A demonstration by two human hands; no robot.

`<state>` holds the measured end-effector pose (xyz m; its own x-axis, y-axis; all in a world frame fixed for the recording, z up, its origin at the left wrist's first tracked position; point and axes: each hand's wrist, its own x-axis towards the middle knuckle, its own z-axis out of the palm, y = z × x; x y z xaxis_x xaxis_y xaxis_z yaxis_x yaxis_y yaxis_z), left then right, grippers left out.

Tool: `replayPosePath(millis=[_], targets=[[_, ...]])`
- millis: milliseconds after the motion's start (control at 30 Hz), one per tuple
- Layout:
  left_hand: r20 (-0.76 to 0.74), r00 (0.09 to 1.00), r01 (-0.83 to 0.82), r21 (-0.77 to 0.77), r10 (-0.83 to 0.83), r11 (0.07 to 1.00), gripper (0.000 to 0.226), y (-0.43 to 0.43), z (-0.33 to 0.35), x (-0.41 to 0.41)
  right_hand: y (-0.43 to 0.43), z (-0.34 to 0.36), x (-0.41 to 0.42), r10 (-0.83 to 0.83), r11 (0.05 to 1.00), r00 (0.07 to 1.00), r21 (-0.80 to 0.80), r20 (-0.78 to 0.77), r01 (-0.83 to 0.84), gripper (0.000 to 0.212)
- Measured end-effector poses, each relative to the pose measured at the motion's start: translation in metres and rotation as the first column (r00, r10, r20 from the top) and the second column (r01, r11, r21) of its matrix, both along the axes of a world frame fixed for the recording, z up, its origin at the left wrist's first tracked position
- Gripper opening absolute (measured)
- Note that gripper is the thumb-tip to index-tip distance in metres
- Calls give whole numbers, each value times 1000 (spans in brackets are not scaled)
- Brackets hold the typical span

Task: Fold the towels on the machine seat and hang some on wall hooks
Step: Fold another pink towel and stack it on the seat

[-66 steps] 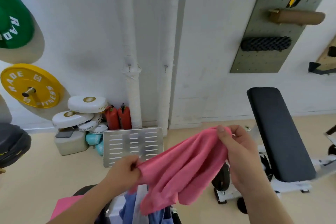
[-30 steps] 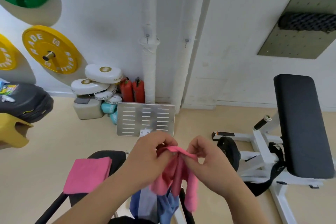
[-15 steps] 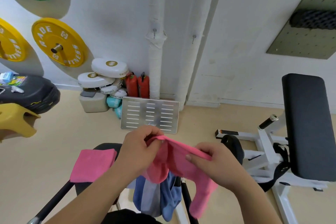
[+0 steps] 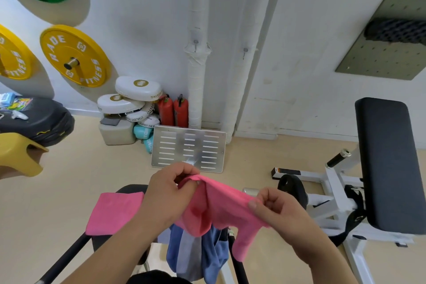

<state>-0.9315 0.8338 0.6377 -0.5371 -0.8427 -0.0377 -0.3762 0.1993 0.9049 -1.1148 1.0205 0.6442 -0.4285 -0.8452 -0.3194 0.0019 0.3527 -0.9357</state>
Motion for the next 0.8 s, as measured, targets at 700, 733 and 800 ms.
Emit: replayPosePath(millis=[700, 733, 800], targets=[[64, 940, 341, -231, -336, 911, 24, 6, 19, -5, -13, 9, 11, -69, 997, 973, -34, -218, 63, 15], [60, 941, 339, -204, -334, 918, 25, 4, 20, -4, -12, 8, 11, -118, 991, 980, -75, -160, 108, 16], [21, 951, 309, -127, -309, 943, 26, 5, 23, -4, -11, 11, 11, -211, 963, 976, -180, -54, 198, 9]])
